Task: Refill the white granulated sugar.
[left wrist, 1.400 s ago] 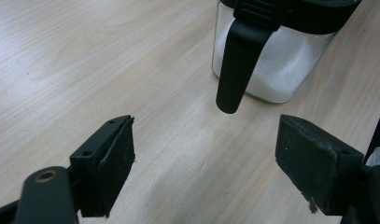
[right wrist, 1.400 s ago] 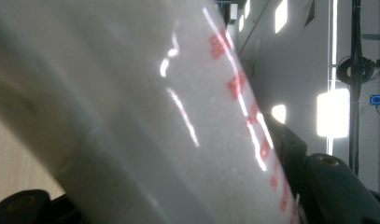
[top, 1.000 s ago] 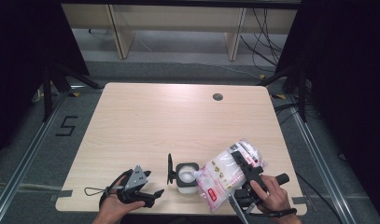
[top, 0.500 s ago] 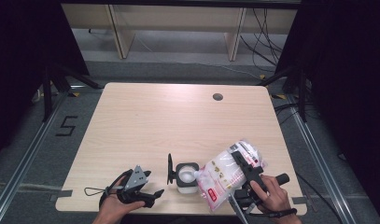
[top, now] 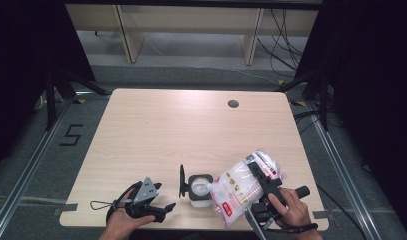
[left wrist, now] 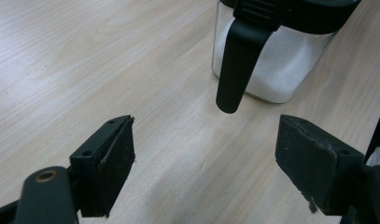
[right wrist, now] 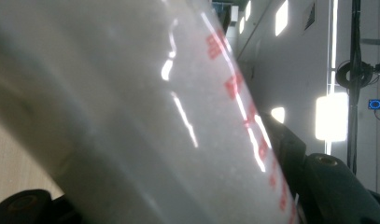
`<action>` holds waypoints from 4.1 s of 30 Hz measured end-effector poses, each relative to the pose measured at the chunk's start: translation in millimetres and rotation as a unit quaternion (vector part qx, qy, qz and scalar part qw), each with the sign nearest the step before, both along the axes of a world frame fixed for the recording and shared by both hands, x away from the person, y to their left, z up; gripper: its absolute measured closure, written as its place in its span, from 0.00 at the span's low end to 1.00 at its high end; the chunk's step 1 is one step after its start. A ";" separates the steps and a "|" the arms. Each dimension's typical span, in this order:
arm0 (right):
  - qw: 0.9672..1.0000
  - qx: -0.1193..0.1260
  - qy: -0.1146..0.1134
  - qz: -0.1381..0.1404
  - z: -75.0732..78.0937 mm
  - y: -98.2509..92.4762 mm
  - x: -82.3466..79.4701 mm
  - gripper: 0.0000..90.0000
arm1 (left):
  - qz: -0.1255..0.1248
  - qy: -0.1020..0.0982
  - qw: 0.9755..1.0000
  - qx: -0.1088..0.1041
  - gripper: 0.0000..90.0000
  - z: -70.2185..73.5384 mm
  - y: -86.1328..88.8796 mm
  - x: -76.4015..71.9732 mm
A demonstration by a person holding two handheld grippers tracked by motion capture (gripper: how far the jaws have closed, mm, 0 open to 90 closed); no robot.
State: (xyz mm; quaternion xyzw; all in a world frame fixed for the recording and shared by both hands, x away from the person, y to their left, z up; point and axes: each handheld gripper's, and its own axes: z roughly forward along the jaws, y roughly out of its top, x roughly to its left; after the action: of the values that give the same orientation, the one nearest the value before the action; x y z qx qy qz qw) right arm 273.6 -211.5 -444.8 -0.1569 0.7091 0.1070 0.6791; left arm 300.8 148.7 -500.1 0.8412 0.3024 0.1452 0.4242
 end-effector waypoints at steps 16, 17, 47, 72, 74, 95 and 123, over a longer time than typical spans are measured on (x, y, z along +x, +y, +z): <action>1.000 0.028 0.009 -0.004 0.4 -2.7 0.1 0.56 | 0.002 -0.002 1.000 0.003 0.21 -0.2 0.1 0.3; 1.000 0.026 0.008 -0.003 0.9 -2.7 0.4 0.56 | 0.001 -0.001 1.000 0.001 0.21 -0.1 0.0 0.2; 0.999 0.043 0.023 0.006 1.9 -7.4 2.7 0.56 | 0.002 0.000 1.000 -0.002 0.21 -0.1 -0.1 -0.2; 0.985 0.115 0.127 0.025 -5.3 -17.8 15.3 0.59 | 0.002 -0.002 1.000 0.003 0.21 0.7 0.4 -0.2; 0.982 0.125 0.138 0.028 -6.3 -20.1 17.0 0.59 | 0.002 -0.002 1.000 0.003 0.21 0.8 0.4 -0.2; 0.920 0.248 0.300 0.049 -24.4 -38.7 39.2 0.63 | 0.004 -0.004 1.000 -0.002 0.21 0.1 0.1 0.0; 0.769 0.474 0.425 0.062 -44.7 -58.4 91.8 0.71 | -0.005 -0.010 1.000 0.007 0.22 1.2 0.8 1.7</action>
State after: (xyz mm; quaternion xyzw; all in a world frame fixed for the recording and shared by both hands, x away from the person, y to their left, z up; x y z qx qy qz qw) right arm 365.4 -269.8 -489.5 0.2027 0.7734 0.5269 0.2885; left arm 302.5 149.5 -498.9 0.8440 0.2928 0.1537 0.4224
